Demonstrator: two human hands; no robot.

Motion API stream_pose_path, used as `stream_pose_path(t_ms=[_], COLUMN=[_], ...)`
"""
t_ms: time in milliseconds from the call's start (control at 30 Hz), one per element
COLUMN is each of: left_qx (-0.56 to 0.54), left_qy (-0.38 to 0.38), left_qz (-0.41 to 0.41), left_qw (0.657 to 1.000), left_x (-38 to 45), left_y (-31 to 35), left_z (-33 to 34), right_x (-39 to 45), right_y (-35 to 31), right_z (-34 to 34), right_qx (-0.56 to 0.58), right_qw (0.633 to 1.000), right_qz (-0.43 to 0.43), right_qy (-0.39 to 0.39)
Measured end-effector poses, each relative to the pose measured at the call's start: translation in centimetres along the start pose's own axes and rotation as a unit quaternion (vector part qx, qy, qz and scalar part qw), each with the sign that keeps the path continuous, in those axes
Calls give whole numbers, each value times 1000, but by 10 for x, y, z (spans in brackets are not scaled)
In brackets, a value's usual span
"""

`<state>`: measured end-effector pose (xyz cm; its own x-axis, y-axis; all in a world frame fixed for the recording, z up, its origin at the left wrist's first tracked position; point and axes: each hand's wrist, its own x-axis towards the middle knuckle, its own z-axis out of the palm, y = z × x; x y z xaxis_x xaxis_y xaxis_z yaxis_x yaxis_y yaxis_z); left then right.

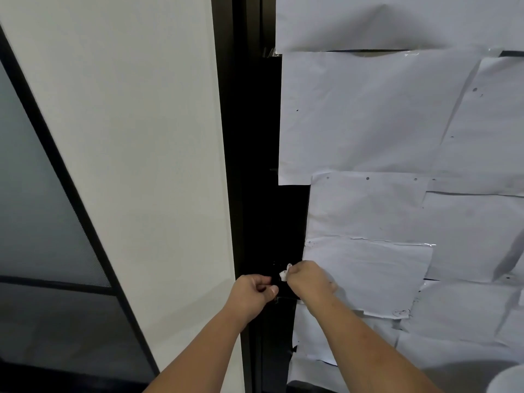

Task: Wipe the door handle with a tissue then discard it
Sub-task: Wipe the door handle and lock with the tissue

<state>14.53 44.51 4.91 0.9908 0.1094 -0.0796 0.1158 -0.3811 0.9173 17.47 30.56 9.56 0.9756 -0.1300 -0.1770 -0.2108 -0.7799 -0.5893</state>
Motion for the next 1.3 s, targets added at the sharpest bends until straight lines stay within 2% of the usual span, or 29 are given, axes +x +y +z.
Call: stream_pose_path(t_ms=[100,233,333,467,533,633,767,833,900,967,1067,1167,1300], left_qx=[-2,-5,-6,-11,-11,-4,-7,-10,-11,-11,-11,-12,-11], left_qy=[-2,-2,-4,-4,-5,-5,-7,-7,-5,-2,-4,-8,-10], left_qz=[-1,-2,-4,-2,0,-2,-10,-13,-7,-3,0,3,1], left_qw=[1000,1000,1000,1000,1000,1000,1000,1000,1000,1000,1000,1000,1000], left_x=[1,1,1,2,1,0,-1,-1,-1,0,-1,-2,-3], left_y=[0,-1,-2,-2,-2,-1,1,1,0,1,2,3,3], left_z=[0,0,-1,-1,-1,-1,-2,-2,-2,-1,-1,-2,-2], right_x=[1,4,9,9,4,2,7,8,3,-6,-19,-24,-24], right_y=[5,3,2,7,11,16,12,9,7,6,8,12,30], right_z=[12,16,9,6,8,8,2,-7,-16,-20,-13,-8,-15], right_qx=[0,-44,-4,63,24,-26,74,80,8,-119,-263,-302,-285], right_qw=[999,999,1000,996,994,996,993,990,992,984,942,908,913], right_qz=[-8,-2,13,-43,-81,-75,-56,-77,-103,-128,-204,-272,-273], right_qy=[32,-17,-6,53,74,49,69,86,72,37,48,99,104])
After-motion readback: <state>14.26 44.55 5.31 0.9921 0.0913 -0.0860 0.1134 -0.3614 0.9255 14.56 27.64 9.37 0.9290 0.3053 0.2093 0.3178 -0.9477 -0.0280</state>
